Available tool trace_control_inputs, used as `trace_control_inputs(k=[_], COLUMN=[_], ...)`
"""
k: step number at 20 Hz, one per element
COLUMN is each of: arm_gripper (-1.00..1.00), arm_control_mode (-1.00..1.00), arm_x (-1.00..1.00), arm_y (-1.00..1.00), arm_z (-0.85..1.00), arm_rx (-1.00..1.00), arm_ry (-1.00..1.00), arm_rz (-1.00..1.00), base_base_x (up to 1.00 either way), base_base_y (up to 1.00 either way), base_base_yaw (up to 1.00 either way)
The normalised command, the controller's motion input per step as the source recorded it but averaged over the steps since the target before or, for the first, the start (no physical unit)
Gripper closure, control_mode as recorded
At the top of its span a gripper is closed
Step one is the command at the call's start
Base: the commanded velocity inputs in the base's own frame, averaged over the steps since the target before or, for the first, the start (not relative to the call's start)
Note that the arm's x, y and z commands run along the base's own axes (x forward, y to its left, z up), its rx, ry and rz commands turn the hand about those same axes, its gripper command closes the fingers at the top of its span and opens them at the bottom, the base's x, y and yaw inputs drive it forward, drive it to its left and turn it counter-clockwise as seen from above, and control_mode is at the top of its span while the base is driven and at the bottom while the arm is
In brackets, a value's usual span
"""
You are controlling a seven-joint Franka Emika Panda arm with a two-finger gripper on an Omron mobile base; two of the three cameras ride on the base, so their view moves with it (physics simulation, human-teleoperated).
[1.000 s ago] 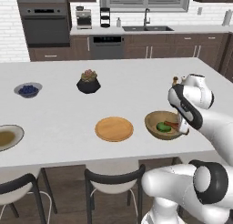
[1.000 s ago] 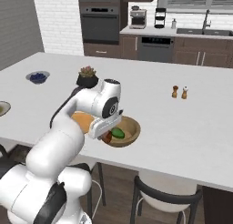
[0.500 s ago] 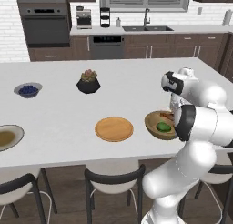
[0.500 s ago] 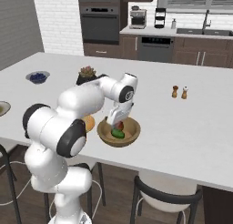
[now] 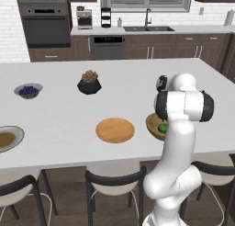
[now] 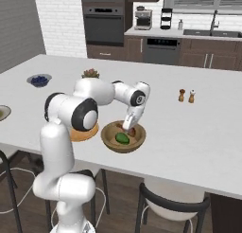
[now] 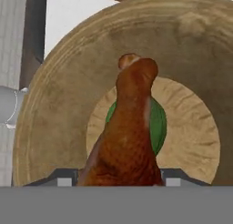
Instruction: Pick the chicken drumstick and avocado from their plates and place them in the bowl. Then put the bowl in the fridge.
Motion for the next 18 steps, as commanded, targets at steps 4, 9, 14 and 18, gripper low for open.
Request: trace_control_inputs(k=[4, 9, 14, 18], arm_gripper=[1.0, 1.0, -1.0, -1.0], arm_control_mode=[-1.0, -1.0, -1.0, -1.0], arm_x=[0.26, 0.09, -0.55, -0.43], arm_y=[0.0, 0.04, 0.16, 0.15], arm_z=[-0.47, -0.37, -0.18, -0.04], arm_rx=[0.0, 0.0, -0.01, 0.0], arm_ry=[0.0, -0.08, -0.13, -0.15], arm_rz=[0.03, 0.0, 0.0, -0.03], base_base_x=[0.0, 0.0, 0.0, 0.0], base_base_y=[0.0, 0.0, 0.0, 0.0], base_base_yaw=[0.0, 0.0, 0.0, 0.0])
